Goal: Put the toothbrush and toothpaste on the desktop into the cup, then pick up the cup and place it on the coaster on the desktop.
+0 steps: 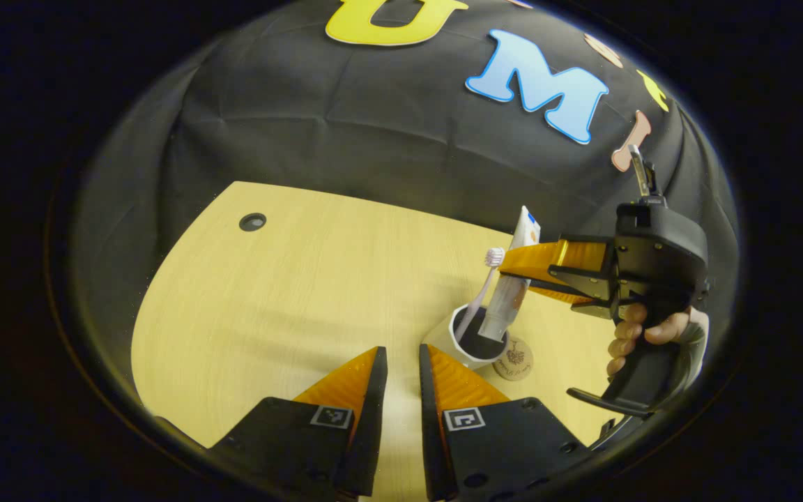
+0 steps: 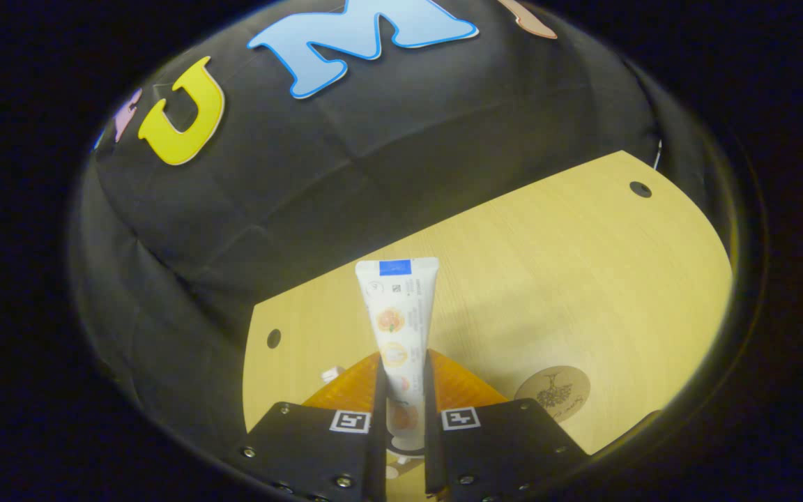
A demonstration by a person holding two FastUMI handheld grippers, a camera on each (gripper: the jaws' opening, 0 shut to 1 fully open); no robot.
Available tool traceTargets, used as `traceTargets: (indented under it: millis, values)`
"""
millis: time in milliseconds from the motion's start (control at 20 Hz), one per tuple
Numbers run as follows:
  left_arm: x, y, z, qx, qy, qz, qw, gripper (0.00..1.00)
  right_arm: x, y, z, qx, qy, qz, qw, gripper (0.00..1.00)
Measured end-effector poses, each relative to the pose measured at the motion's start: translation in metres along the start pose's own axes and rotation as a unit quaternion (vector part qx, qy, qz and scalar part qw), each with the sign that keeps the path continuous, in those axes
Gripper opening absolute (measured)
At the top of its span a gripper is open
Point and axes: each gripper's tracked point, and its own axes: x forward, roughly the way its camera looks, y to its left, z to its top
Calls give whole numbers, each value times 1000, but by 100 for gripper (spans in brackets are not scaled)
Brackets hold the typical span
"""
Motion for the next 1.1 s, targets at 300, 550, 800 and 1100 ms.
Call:
traceTargets:
  millis: [300,550,800,1100]
  values:
    - [3,-12,-7,10,3,-12,1000,34,-7,-4,-19,1,7,10,1000,36]
    - [3,-25,-19,31,12,-32,999,48,-22,-8,-15,3,-4,12,1000,53]
    - [3,-38,-26,39,14,-41,998,42,-43,-12,-4,11,-25,17,999,87]
    - [7,-54,-36,60,25,-56,996,60,-64,-29,6,28,-42,16,999,86]
